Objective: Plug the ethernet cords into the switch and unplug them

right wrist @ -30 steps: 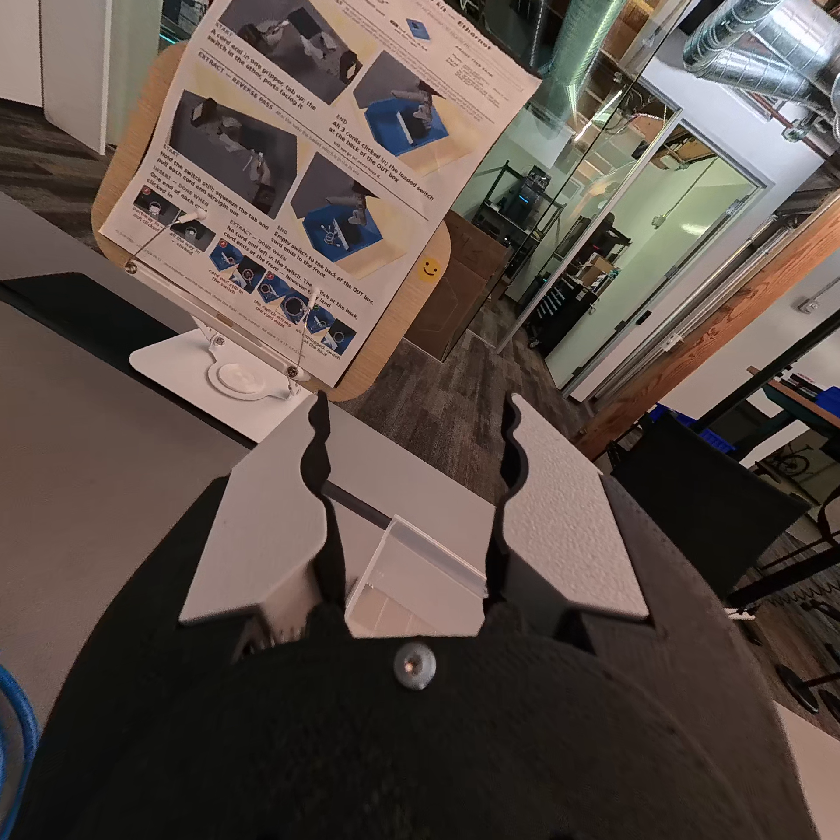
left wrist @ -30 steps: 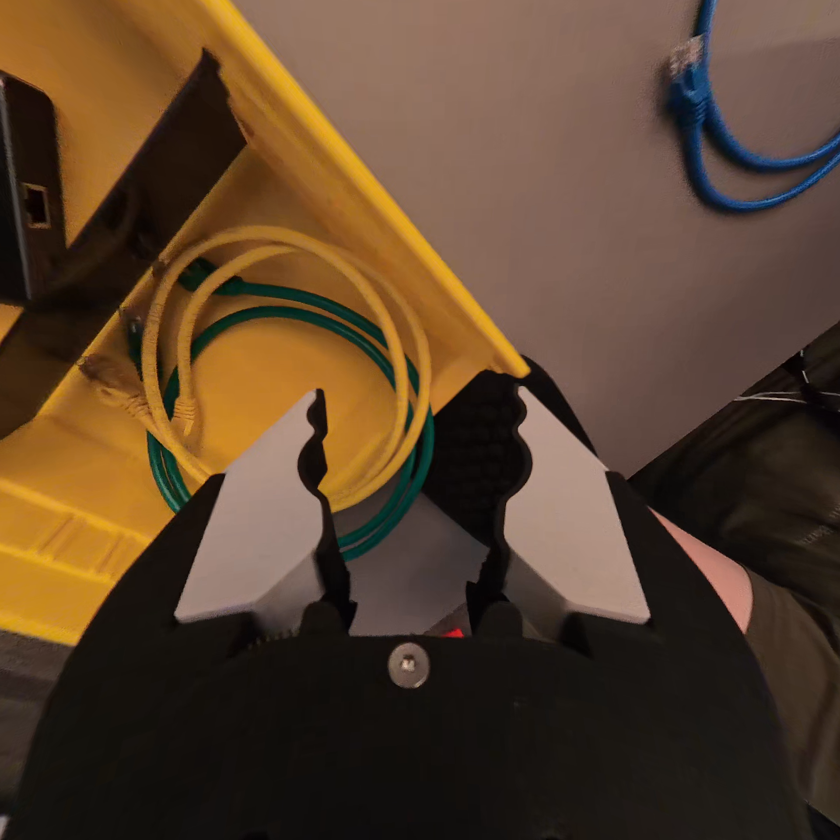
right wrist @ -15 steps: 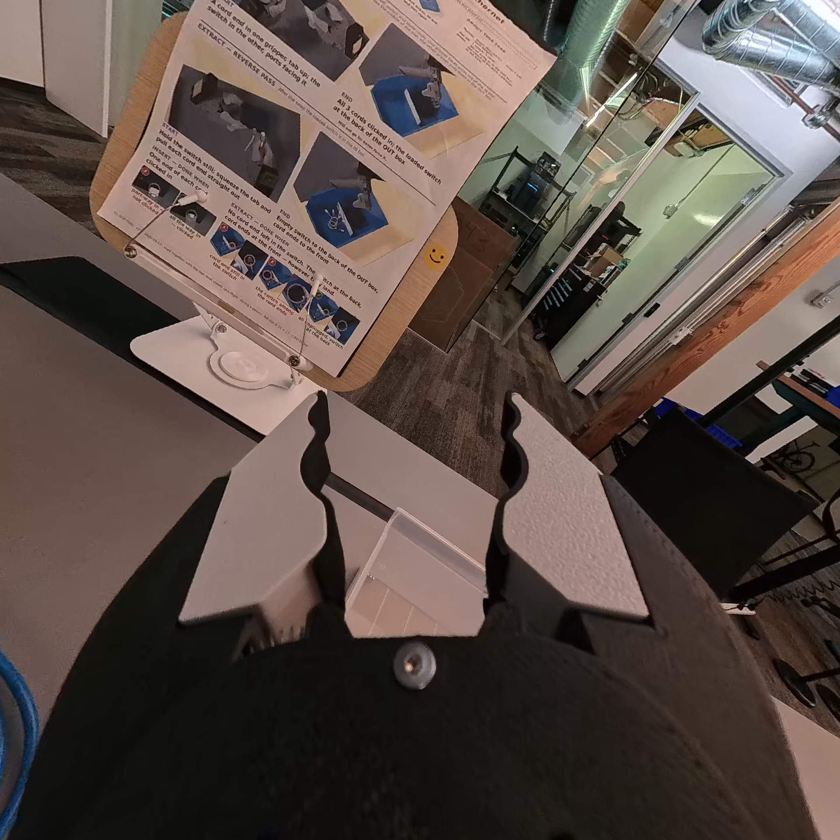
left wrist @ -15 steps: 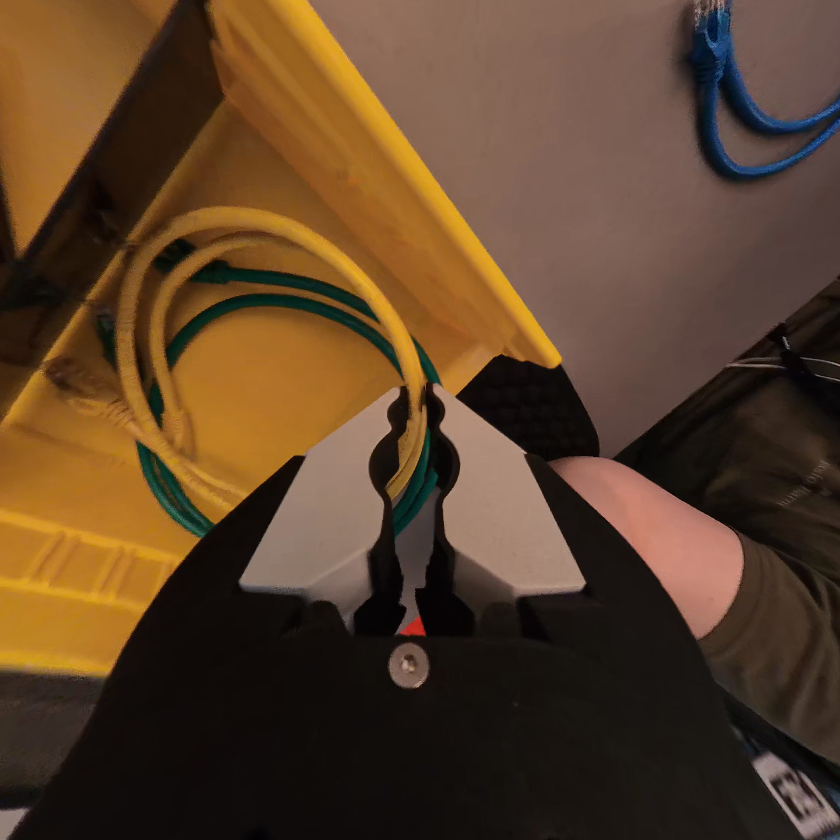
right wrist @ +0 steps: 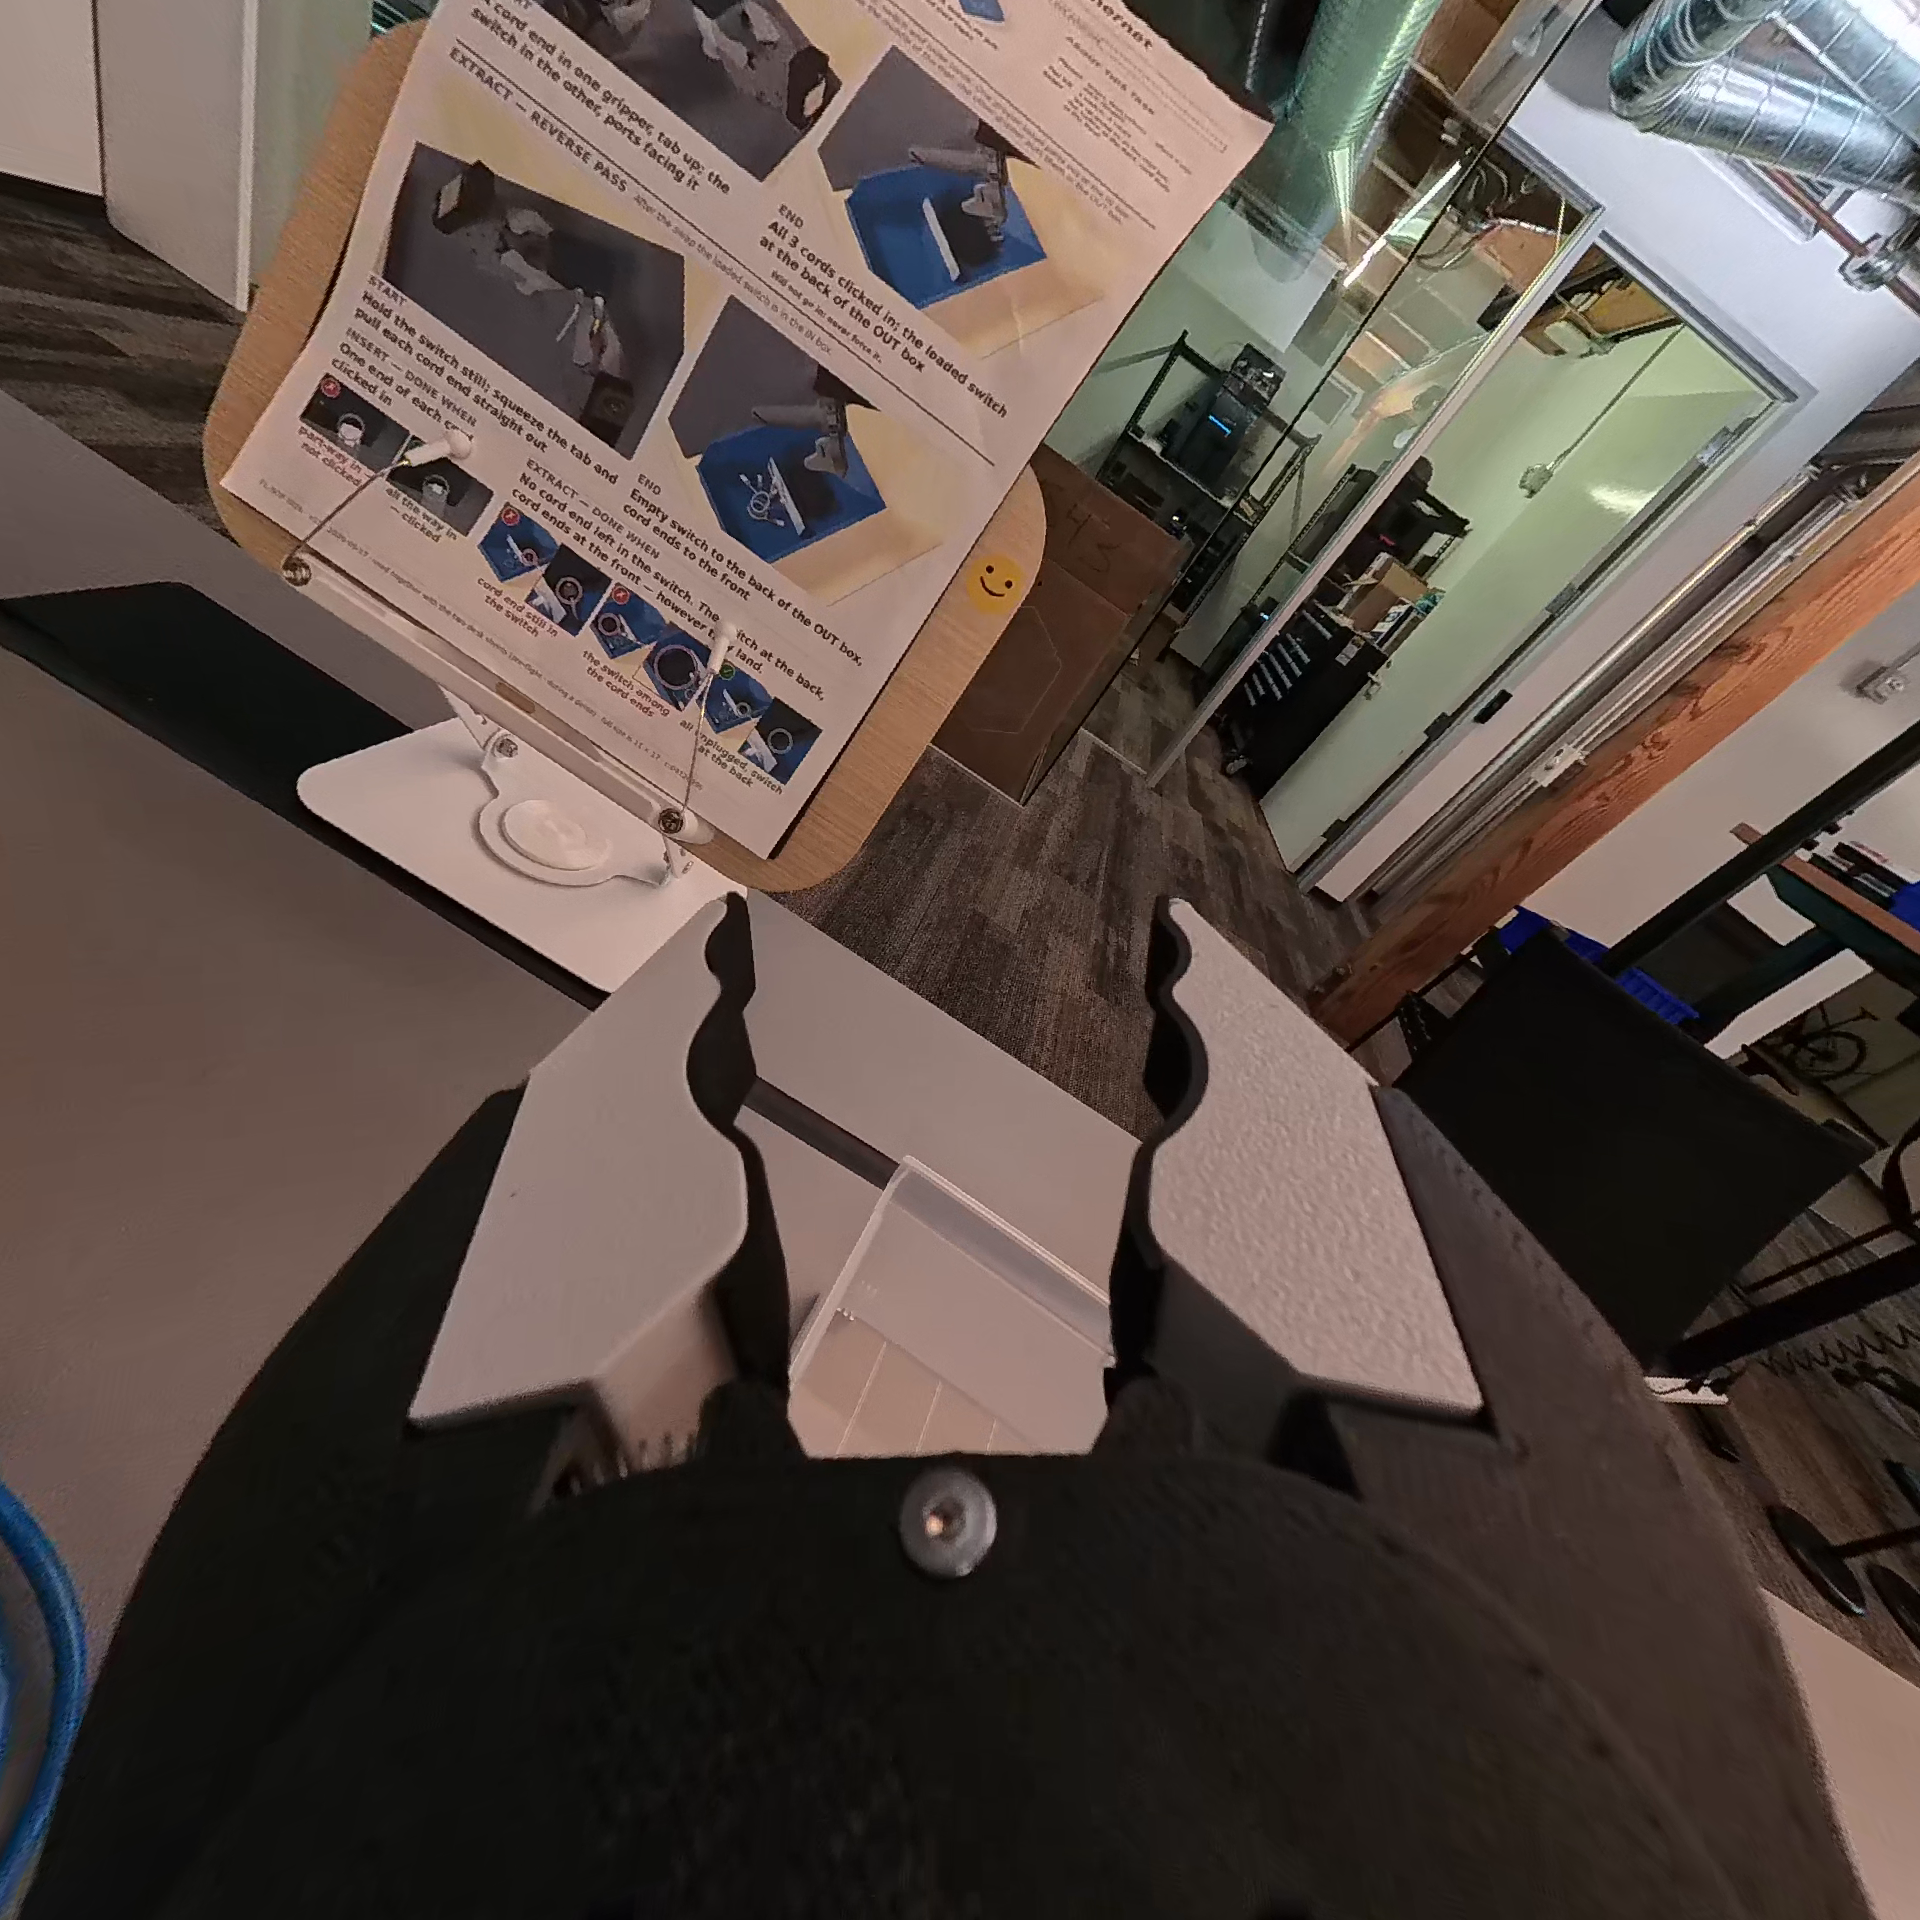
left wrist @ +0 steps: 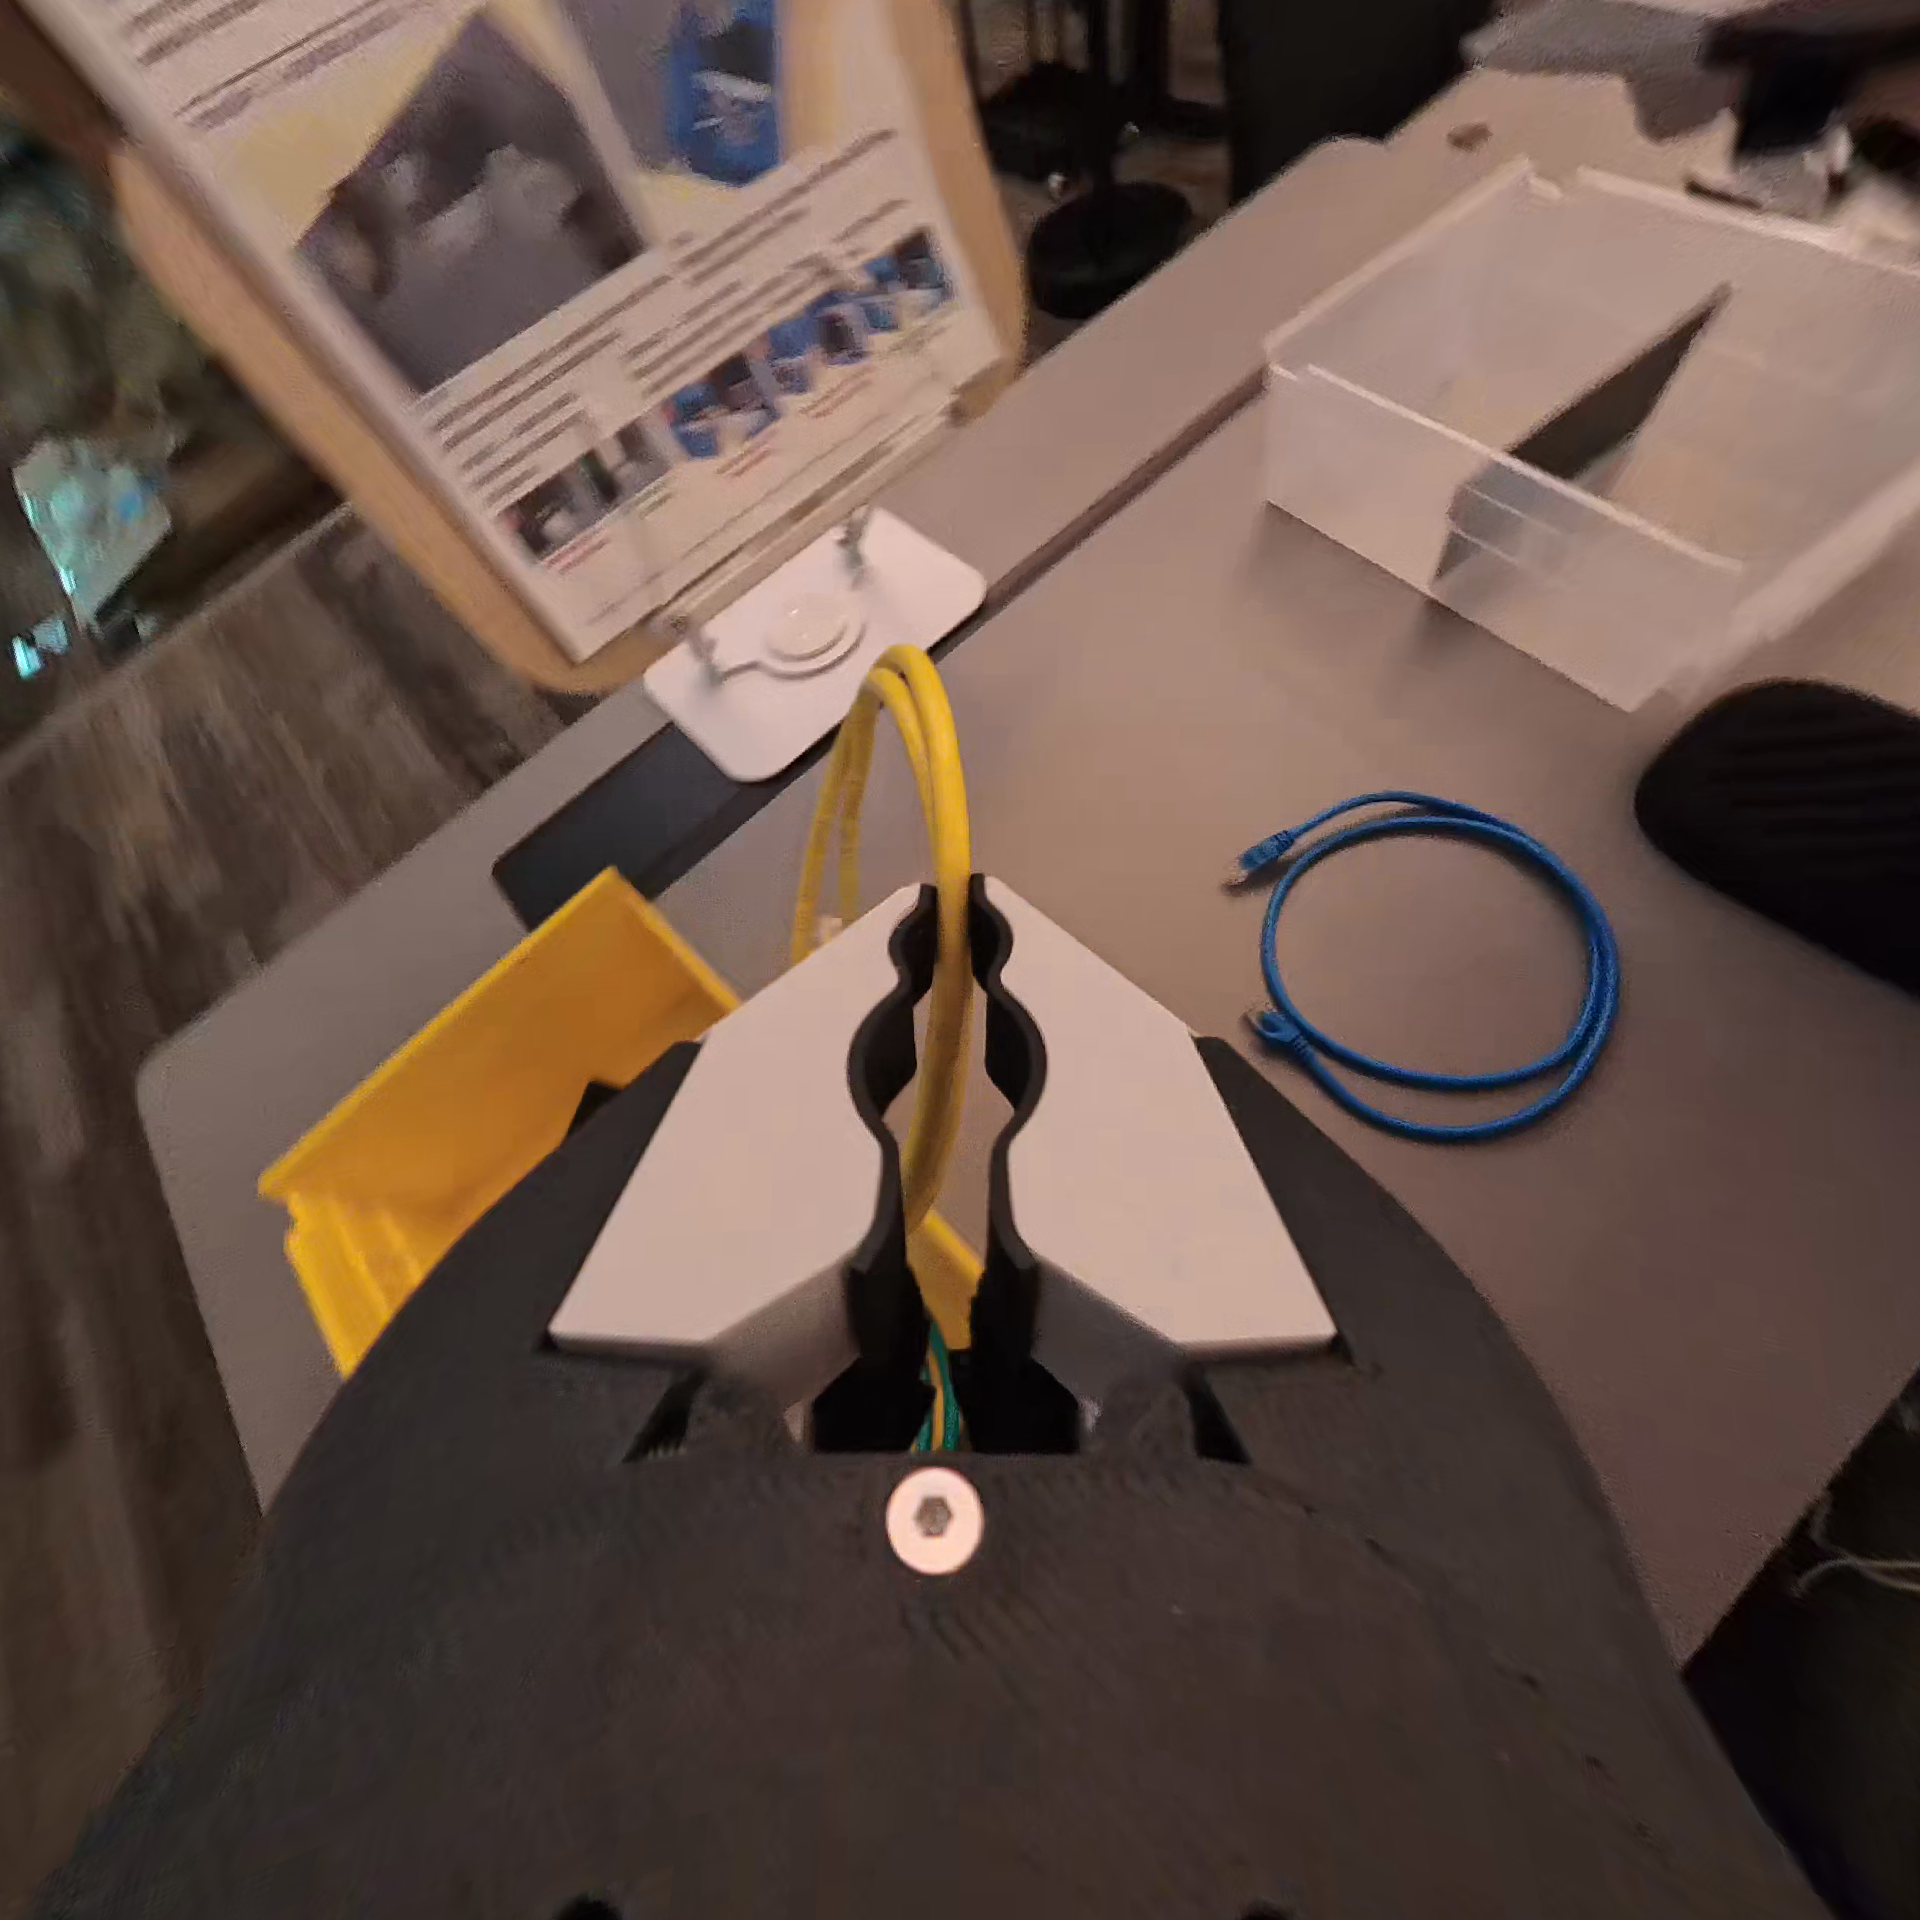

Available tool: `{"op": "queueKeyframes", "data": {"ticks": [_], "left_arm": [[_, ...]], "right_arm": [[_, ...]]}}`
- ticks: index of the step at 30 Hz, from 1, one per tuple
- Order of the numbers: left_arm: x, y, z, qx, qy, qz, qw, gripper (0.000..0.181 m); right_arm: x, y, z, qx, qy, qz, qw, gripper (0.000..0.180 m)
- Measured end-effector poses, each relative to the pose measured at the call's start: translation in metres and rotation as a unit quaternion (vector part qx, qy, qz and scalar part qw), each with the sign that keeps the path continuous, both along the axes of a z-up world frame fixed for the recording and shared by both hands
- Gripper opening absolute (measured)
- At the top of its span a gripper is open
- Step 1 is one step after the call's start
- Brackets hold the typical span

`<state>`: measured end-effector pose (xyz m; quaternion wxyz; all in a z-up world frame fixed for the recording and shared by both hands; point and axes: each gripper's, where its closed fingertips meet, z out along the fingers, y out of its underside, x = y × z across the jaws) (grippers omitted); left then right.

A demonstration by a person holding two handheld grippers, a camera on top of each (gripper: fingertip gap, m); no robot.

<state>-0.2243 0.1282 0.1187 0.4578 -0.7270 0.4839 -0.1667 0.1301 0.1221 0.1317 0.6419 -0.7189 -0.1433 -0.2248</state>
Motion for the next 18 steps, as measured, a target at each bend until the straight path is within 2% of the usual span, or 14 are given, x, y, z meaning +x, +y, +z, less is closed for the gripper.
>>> {"op": "queueKeyframes", "data": {"ticks": [3, 6, 9, 11, 13, 14, 15, 17, 18], "left_arm": [[0.073, -0.030, -0.030, 0.010, 0.063, -0.091, 0.994, 0.004], [0.138, -0.058, -0.090, -0.050, 0.141, -0.172, 0.974, 0.004], [0.170, -0.072, -0.148, -0.077, 0.224, -0.212, 0.948, 0.007], [0.181, -0.095, -0.167, -0.113, 0.234, -0.256, 0.931, 0.012], [0.177, -0.125, -0.178, -0.174, 0.250, -0.313, 0.900, 0.017], [0.171, -0.133, -0.182, -0.192, 0.265, -0.327, 0.887, 0.040], [0.165, -0.137, -0.185, -0.201, 0.281, -0.334, 0.877, 0.055], [0.152, -0.133, -0.185, -0.197, 0.302, -0.332, 0.872, 0.059], [0.148, -0.125, -0.179, -0.187, 0.299, -0.321, 0.879, 0.058]], "right_arm": [[0.001, 0.000, -0.001, -0.003, -0.002, -0.003, 1.000, 0.076], [0.003, -0.001, 0.000, -0.002, -0.002, -0.005, 1.000, 0.076], [0.004, -0.003, 0.001, 0.001, 0.000, -0.005, 1.000, 0.076], [0.003, -0.003, 0.002, 0.003, 0.002, -0.002, 1.000, 0.075], [0.003, -0.002, 0.002, 0.002, 0.002, 0.000, 1.000, 0.075], [0.003, -0.002, 0.001, 0.002, 0.001, 0.000, 1.000, 0.076], [0.003, -0.001, 0.000, 0.000, 0.001, 0.001, 1.000, 0.076], [0.003, 0.000, 0.000, -0.002, 0.001, 0.002, 1.000, 0.076], [0.004, -0.001, 0.000, -0.001, 0.001, 0.002, 1.000, 0.076]]}}
